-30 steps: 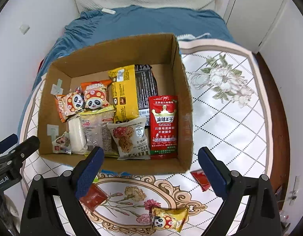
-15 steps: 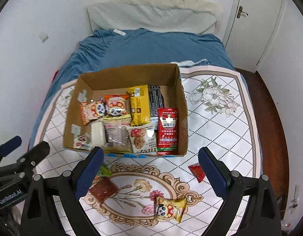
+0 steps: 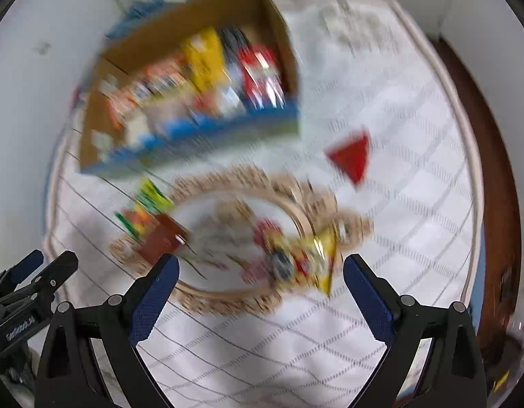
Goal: Organize snacks
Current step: 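Lift both grippers from the box and move toward the remaining snacks, then grasp the brown jerky pack with the left gripper while the right grasps the yellow panda bag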
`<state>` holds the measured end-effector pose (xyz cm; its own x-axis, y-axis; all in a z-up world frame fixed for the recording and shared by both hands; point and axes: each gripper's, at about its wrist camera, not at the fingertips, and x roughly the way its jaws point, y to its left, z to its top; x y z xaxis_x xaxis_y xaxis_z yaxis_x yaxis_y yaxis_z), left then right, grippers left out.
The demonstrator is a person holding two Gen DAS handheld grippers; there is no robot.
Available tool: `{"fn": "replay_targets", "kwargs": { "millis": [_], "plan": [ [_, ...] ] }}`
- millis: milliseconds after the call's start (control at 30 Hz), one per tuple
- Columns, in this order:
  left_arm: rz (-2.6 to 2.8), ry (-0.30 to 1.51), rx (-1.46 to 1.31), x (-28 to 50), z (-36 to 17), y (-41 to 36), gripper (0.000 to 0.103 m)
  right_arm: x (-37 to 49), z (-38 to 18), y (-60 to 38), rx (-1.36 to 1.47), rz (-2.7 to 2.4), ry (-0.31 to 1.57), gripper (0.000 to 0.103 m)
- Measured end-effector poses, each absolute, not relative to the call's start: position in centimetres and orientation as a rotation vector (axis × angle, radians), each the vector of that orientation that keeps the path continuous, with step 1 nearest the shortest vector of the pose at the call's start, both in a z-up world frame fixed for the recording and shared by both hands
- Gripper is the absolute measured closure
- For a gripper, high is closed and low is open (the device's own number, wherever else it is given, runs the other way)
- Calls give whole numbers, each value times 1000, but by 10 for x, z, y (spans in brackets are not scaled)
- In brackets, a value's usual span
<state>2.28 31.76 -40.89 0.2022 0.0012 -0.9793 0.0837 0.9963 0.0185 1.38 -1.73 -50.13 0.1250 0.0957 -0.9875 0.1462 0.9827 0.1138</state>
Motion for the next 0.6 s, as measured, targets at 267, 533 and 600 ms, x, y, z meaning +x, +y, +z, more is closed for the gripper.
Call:
{"fn": "replay_targets", "kwargs": {
  "millis": [267,533,600],
  "plan": [
    [-151,1498,335,45,-494,284,6,19,-577,-38,226,-112,1586,4],
    [-259,1545,504,58,-524,246,6,38,-606,-30,176,-107,1654,4],
    [-283,1570,548,59,-536,237,6,43,-614,-26,166,-91,1676,4]
  ]
}}
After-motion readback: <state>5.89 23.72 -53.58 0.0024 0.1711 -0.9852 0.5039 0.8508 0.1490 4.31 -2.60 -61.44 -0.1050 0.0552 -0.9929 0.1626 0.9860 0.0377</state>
